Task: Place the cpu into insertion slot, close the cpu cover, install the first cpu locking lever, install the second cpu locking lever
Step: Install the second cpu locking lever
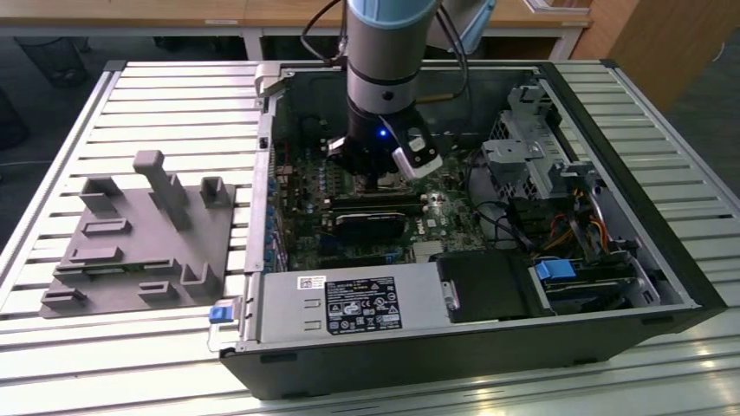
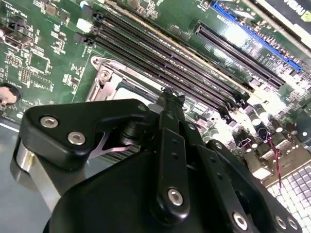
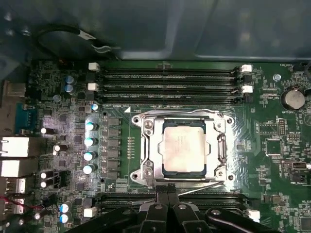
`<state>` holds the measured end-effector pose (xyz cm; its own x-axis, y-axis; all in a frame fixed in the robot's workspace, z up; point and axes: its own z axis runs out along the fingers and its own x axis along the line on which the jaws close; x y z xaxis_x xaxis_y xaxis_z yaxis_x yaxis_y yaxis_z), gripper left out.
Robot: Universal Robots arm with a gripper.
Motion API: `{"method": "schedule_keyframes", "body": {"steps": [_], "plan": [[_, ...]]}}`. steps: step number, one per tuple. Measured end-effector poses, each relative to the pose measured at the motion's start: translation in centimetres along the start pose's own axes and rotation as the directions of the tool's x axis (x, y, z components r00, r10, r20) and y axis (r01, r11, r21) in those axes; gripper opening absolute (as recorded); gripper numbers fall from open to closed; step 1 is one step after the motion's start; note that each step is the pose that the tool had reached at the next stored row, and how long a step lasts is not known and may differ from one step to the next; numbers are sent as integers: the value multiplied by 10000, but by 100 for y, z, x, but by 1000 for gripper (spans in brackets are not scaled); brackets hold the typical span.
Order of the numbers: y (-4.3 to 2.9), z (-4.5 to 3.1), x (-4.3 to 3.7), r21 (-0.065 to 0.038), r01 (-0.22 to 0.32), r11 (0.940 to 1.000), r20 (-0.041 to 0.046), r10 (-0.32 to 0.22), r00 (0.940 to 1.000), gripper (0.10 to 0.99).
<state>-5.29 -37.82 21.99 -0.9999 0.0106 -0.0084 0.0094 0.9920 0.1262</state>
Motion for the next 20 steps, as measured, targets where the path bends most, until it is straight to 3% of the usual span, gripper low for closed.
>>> {"method": "schedule_keyframes", "body": {"steps": [7, 13, 17, 20], "plan": [[-66, 37, 95, -331, 5, 9995, -4, -5, 10000, 106], [-96, 121, 124, -509, 14, 9987, -7, -15, 10000, 106], [-181, 125, 131, -697, 11, 9976, -8, -11, 10000, 106], [-202, 128, 153, -827, 9, 9966, -10, -10, 10000, 106]]}}
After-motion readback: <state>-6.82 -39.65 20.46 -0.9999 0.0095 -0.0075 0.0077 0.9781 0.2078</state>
